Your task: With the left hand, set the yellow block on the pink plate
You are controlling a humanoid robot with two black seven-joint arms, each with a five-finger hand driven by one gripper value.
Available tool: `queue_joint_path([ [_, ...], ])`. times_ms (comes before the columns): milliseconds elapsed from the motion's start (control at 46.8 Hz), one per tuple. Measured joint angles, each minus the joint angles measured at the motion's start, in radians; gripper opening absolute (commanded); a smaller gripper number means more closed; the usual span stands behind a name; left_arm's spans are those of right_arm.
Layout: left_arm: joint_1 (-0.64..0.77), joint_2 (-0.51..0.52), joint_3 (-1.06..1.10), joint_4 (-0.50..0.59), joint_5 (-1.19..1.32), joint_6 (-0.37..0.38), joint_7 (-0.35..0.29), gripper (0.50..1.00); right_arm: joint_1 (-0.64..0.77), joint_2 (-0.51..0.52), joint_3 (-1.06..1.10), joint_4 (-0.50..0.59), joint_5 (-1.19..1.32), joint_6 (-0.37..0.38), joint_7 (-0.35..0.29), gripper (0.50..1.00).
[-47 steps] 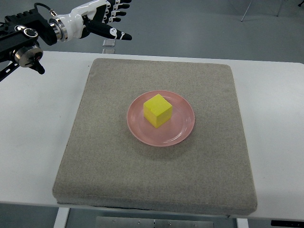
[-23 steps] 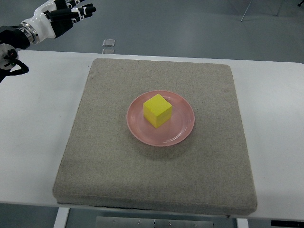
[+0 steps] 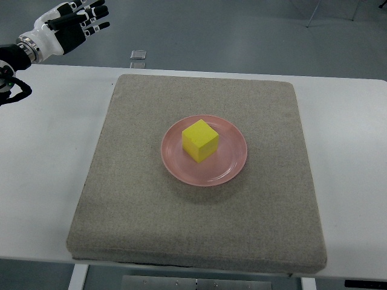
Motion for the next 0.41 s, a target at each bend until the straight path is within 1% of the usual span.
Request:
queue_joint_path([
  [299,0.041,0.001,-0.066,0.000,-0.003,-0.001,0.004,0.996,0.002,0.000,0.003,0.006,-0.001,0.001,0.001,0.924],
  [406,0.056,0.001,-0.088,0.000,-0.003,-0.002,0.018,0.996,0.003,0.000,0.003,0.006,-0.002,0.000,0.002,0.924],
])
